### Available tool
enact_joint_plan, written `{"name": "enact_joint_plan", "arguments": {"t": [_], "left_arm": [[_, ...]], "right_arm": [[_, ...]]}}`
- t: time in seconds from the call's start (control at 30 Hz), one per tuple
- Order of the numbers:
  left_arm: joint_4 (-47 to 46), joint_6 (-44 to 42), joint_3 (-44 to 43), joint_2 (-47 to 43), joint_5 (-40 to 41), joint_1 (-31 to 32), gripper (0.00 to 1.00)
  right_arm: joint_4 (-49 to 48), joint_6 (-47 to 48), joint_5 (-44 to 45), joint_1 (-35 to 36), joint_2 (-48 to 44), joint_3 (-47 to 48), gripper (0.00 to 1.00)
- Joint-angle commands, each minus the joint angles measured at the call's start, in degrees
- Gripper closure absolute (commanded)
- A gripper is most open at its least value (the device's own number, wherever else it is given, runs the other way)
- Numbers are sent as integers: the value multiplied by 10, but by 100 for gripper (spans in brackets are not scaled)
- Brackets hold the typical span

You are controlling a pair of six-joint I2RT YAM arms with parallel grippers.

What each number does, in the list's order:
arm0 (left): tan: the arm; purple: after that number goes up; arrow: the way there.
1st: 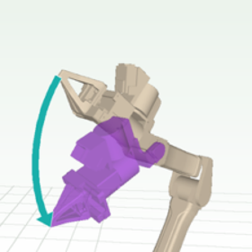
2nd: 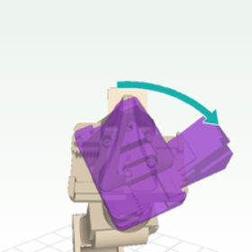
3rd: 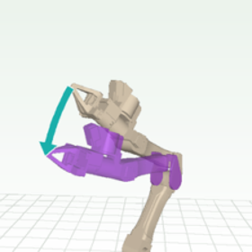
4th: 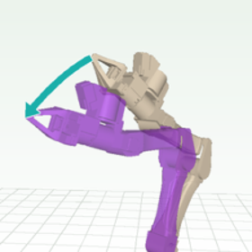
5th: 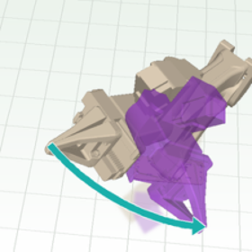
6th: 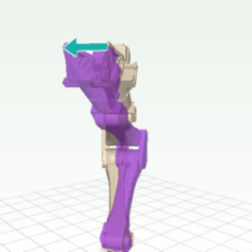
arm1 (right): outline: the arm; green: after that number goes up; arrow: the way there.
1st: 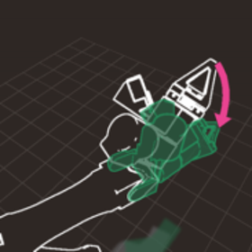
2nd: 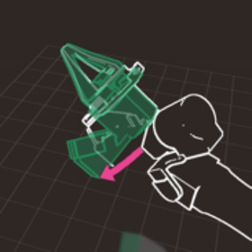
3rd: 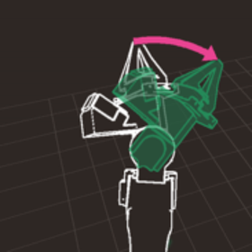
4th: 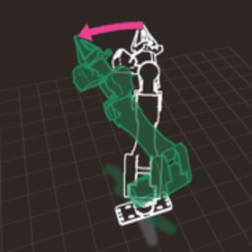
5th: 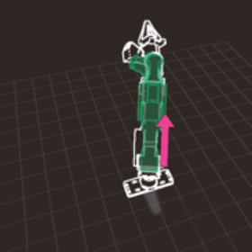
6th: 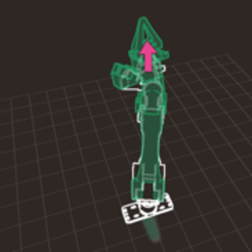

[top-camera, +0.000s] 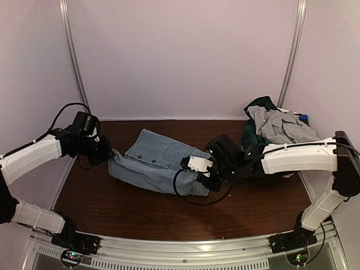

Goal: Fold and stack the mixed laundry pile
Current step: Fold the flattened skirt at the center of the board.

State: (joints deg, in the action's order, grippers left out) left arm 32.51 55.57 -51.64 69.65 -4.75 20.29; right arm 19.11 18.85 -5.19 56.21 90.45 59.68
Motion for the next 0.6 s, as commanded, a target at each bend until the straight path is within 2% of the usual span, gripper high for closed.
{"name": "enact_joint_plan", "arguments": {"t": [0.0,0.17,0.37,0.47,0.57], "left_arm": [[-106,-58,-122,132,-1,-4,100],[-129,-86,-267,313,-22,-4,100],[-135,-109,-412,478,-28,-5,100],[-134,-111,-434,540,-38,-6,100],[-134,-112,-415,569,-31,-6,100]], "right_arm": [[12,-11,-70,-69,33,50,100],[33,-5,-48,-129,102,109,100],[34,-19,-4,-179,194,164,100],[33,-15,4,-183,237,183,100],[38,-12,-1,-184,269,197,100]]}}
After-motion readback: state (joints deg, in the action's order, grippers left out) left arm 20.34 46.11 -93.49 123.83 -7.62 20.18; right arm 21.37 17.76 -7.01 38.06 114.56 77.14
